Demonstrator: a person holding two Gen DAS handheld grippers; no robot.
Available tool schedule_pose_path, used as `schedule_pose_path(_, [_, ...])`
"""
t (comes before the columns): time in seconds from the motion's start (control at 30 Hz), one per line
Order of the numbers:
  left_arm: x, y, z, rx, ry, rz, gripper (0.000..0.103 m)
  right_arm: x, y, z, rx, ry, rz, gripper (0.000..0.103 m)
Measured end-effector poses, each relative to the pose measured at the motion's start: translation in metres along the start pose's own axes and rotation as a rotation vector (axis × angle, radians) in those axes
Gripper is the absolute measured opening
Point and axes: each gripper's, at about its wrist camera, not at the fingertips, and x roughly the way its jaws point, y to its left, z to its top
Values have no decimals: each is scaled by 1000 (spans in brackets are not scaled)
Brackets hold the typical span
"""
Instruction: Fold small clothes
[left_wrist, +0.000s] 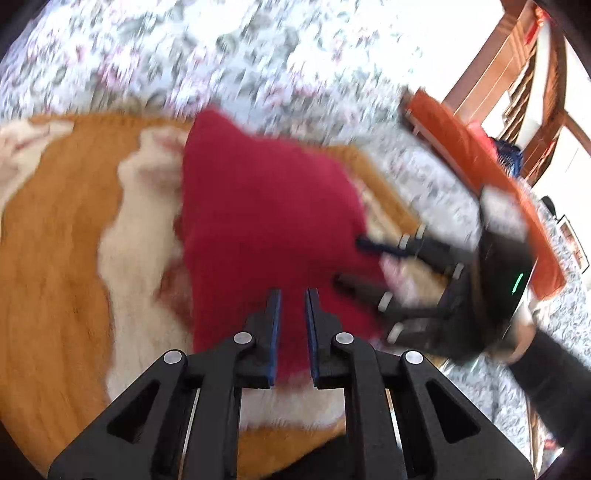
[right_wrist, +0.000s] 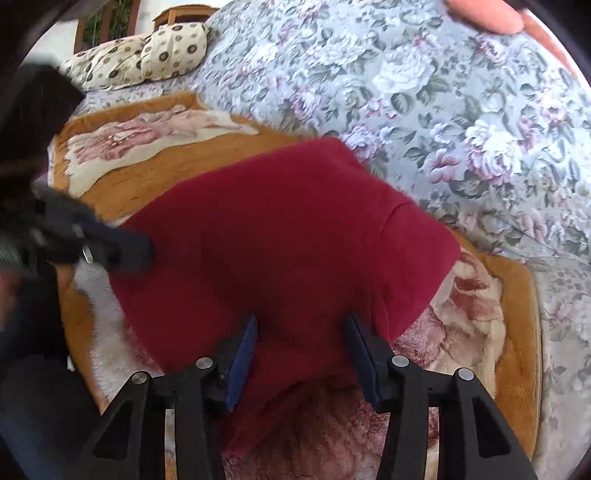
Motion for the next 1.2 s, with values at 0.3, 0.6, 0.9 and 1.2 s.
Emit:
schedule_pose_path(0.3, [82, 29, 84, -127, 124, 128, 7, -2, -1, -13, 21, -93, -23, 50])
schedule_pose_path(0.6, [142, 65, 138, -239, 175, 251, 8, -5, -1, -14, 45, -116, 9, 50])
schedule_pose_path(0.9, [145, 77, 128, -236, 112, 234, 3, -8, -1, -10, 39, -113, 41, 50])
schedule_pose_path(1.2, [136, 67, 116, -197, -9, 275, 3, -12, -86, 58, 194, -157, 60, 49])
